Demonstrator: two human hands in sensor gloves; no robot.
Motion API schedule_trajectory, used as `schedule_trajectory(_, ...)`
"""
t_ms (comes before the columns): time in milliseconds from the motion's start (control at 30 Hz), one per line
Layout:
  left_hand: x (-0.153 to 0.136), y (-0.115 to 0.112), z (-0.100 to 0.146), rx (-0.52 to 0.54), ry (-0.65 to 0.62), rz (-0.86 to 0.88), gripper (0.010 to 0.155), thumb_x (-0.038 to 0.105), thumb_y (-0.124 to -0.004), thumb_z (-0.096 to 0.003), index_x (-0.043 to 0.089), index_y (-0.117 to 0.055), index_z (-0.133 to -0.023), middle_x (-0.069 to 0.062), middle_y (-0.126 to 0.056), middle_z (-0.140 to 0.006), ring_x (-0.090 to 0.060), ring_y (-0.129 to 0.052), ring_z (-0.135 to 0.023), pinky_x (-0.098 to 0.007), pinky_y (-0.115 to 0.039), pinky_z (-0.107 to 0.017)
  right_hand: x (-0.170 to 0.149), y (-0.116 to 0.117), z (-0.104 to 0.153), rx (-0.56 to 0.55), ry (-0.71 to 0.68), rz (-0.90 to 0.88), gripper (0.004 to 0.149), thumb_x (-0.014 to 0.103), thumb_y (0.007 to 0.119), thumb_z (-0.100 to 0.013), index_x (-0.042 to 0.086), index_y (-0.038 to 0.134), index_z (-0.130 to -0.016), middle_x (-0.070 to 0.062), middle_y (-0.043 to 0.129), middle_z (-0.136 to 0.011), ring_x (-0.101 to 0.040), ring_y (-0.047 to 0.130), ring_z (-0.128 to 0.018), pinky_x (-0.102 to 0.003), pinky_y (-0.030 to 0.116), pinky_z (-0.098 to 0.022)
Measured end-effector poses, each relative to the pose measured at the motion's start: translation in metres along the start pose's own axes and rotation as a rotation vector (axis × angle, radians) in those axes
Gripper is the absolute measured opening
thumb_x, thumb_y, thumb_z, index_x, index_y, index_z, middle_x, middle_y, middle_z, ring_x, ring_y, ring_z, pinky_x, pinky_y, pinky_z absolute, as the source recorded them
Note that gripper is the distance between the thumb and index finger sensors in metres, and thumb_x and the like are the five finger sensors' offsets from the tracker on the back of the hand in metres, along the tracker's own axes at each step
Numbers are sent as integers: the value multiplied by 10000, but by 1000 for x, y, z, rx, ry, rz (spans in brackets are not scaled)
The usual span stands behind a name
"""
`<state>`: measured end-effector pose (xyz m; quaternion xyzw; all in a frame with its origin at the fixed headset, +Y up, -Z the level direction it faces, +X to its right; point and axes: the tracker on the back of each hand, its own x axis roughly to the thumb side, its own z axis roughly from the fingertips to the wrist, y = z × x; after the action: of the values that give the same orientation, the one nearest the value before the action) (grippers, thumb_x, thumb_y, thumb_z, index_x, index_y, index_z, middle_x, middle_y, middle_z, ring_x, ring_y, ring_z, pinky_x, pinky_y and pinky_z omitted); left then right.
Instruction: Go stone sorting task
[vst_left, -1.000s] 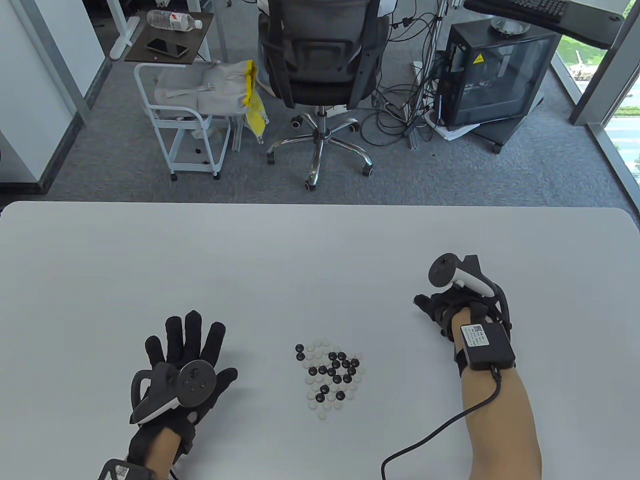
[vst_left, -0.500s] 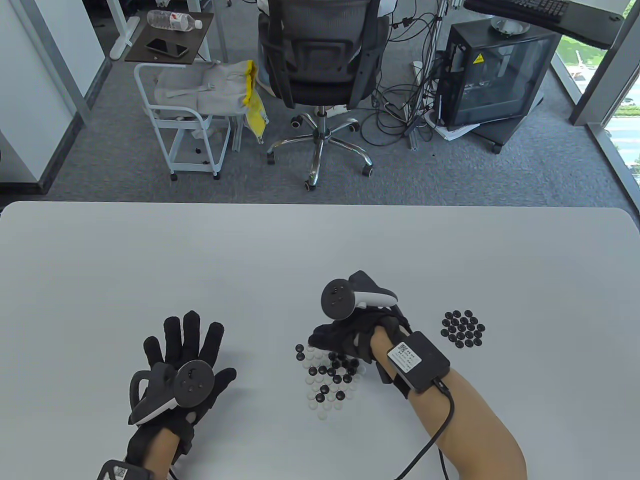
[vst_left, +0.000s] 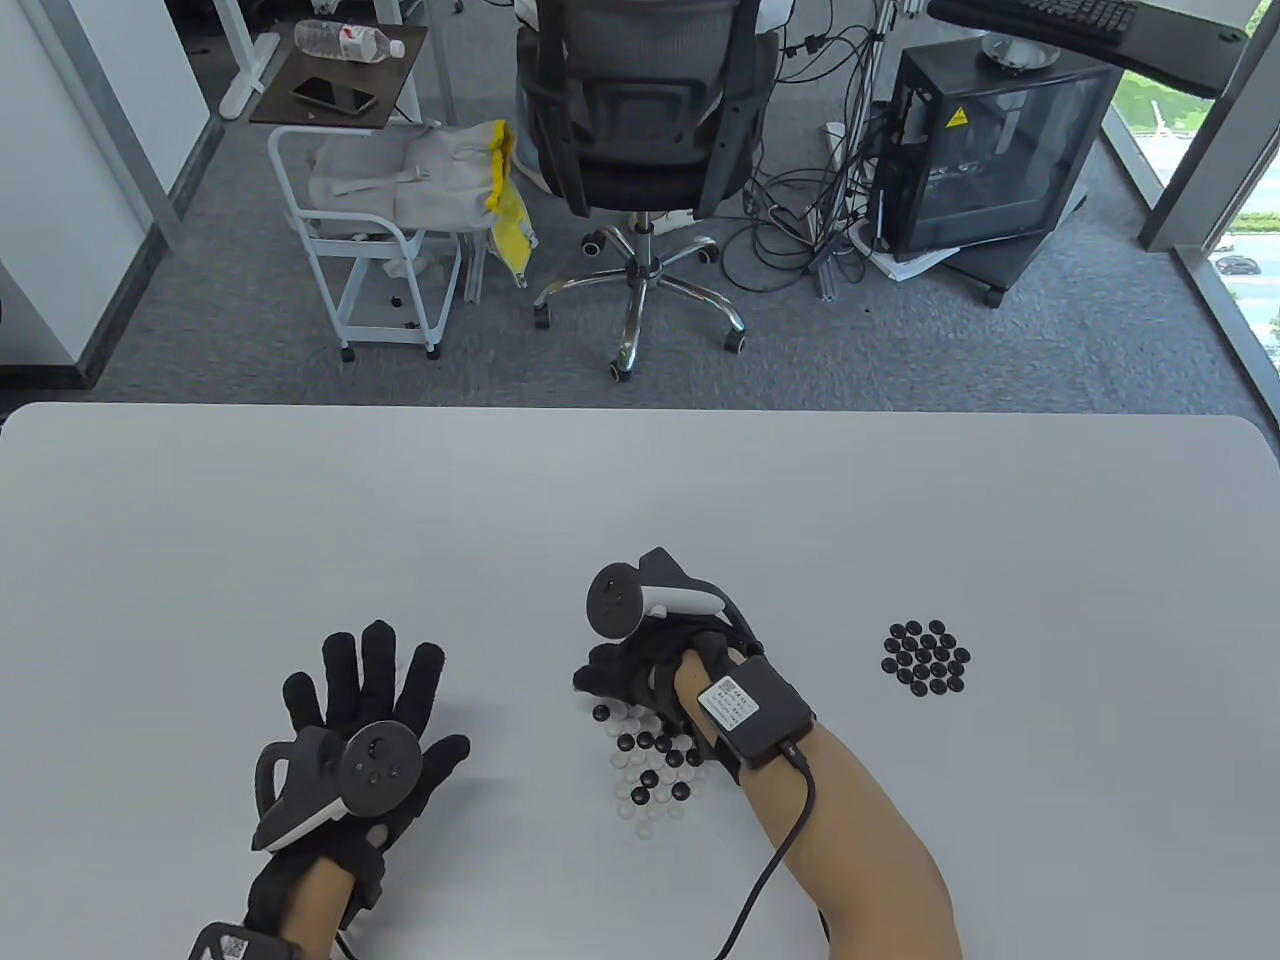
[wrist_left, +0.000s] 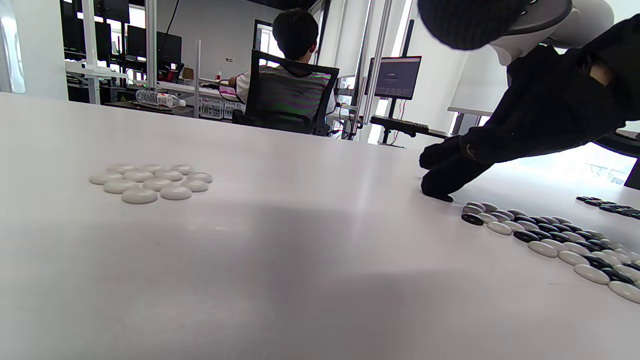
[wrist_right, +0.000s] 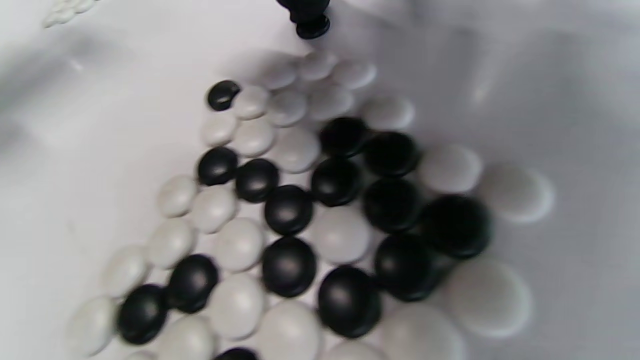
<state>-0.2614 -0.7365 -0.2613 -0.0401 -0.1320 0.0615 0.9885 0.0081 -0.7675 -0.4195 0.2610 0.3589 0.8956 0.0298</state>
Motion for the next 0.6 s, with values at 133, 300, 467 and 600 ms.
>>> schedule_trajectory(133, 0, 0, 0, 0, 1, 2, 840, 570, -563, -577, 190, -109, -1172, -240, 157, -1122, -555, 161, -952, -836, -33, -560, -42, -9, 11, -15, 151, -35, 713, 512, 479, -618, 70, 513, -1177, -415, 30, -1121, -663, -69, -906, -907, 89, -551)
schedule_trajectory(300, 0, 0, 0, -7, -2, -2, 840, 569, -563, -577, 191, -107, -1172, -238, 157, -1122, -553, 165, -952, -836, -29, -559, -92, -10, 36, -6, 298, -68, 713, 514, 482, -615, 65, 537, -1166, -415, 47, -1127, -664, -60, -915, -909, 92, -555)
schedule_trajectory(467, 0, 1, 0, -11, 1, -1, 841, 569, -563, -578, 189, -105, -1172, -240, 159, -1120, -555, 168, -949, -836, -28, -558, -138, -3, 62, -8, 411, -116, 708, 512, 483, -616, 63, 537, -1161, -413, 55, -1131, -664, -53, -920, -910, 93, -555)
schedule_trajectory(600, 0, 1, 0, -12, 0, -6, 841, 570, -562, -578, 190, -106, -1173, -241, 159, -1120, -554, 166, -950, -836, -30, -558, -164, 2, 80, -2, 490, -127, 713, 513, 486, -613, 59, 543, -1160, -410, 59, -1132, -662, -53, -921, -910, 92, -556)
